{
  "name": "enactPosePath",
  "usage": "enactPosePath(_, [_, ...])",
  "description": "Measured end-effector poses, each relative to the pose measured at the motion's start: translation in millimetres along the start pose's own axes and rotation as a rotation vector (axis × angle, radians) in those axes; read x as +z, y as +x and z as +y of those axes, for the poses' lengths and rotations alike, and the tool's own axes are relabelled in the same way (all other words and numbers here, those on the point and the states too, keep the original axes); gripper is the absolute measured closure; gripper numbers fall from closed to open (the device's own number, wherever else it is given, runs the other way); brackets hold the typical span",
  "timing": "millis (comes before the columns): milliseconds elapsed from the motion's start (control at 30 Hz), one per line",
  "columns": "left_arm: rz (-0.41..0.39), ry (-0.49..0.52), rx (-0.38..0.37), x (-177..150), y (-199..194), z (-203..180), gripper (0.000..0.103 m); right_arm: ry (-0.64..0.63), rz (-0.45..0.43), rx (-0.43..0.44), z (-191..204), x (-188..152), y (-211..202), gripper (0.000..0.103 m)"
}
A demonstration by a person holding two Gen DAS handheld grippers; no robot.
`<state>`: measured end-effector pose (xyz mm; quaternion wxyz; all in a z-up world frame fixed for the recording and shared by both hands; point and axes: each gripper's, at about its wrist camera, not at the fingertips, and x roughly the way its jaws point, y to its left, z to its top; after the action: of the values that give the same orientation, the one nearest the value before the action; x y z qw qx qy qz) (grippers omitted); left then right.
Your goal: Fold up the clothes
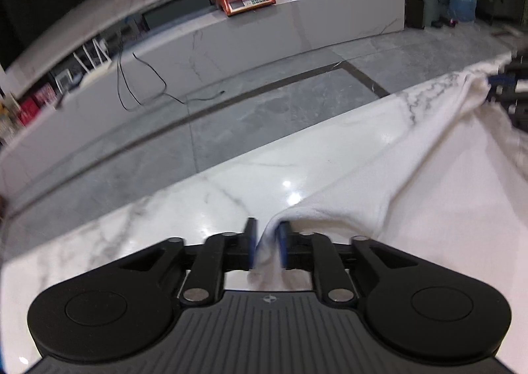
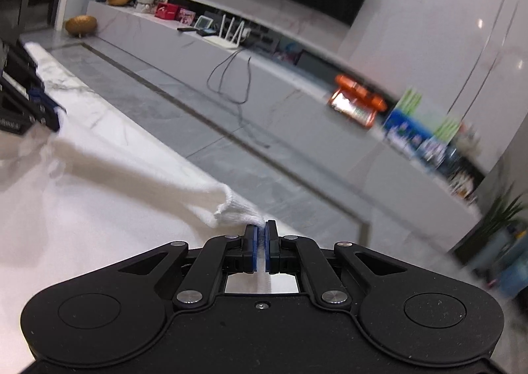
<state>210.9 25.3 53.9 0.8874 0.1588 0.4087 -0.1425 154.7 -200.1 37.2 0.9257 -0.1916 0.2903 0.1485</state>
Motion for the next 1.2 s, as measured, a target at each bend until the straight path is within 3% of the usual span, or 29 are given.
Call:
enactPosePath(33, [-0.001, -0.031, -0.019, 0, 3, 6, 0.066, 0.054, 0.022, 0.041, -6, 2, 6, 0.097])
enactPosePath(100, [0.005, -0.094, -0.049, 1, 9, 16, 0.062, 0.116, 0.048, 0.071, -14, 5, 18, 0.096])
enactPosePath(200, [0.023, -0.25, -0.107, 1, 17, 37, 0.059, 0.225, 0.085, 0.09, -27, 7, 31, 0.079])
enactPosePath(300, [0.03, -0.315, -0.096, 0, 19, 51, 0.056, 0.392, 0.139, 0.092, -46, 2, 44, 0.075])
enactPosePath(400, [0.045, -0.314, -0.059, -1, 14, 54, 0.056, 0.512, 0.155, 0.081, -62, -3, 53, 0.075])
enactPosePath(567, [0.049, -0.375, -0.063, -15, -12, 61, 0.055, 0.548, 0.14, 0.054, -69, -13, 33, 0.075])
enactPosePath(767, [0.069, -0.408, -0.041, -46, -60, 66, 0.05, 0.598, 0.171, 0.12, -74, -37, -21, 0.075])
enactPosePath(967, [0.119, -0.433, -0.025, -92, -105, 56, 0.042, 0.586, 0.218, 0.153, -55, -67, -86, 0.075])
enactPosePath(1200, [0.185, -0.476, -0.057, -146, -125, 40, 0.041, 0.61, 0.288, 0.168, -30, -107, -136, 0.073])
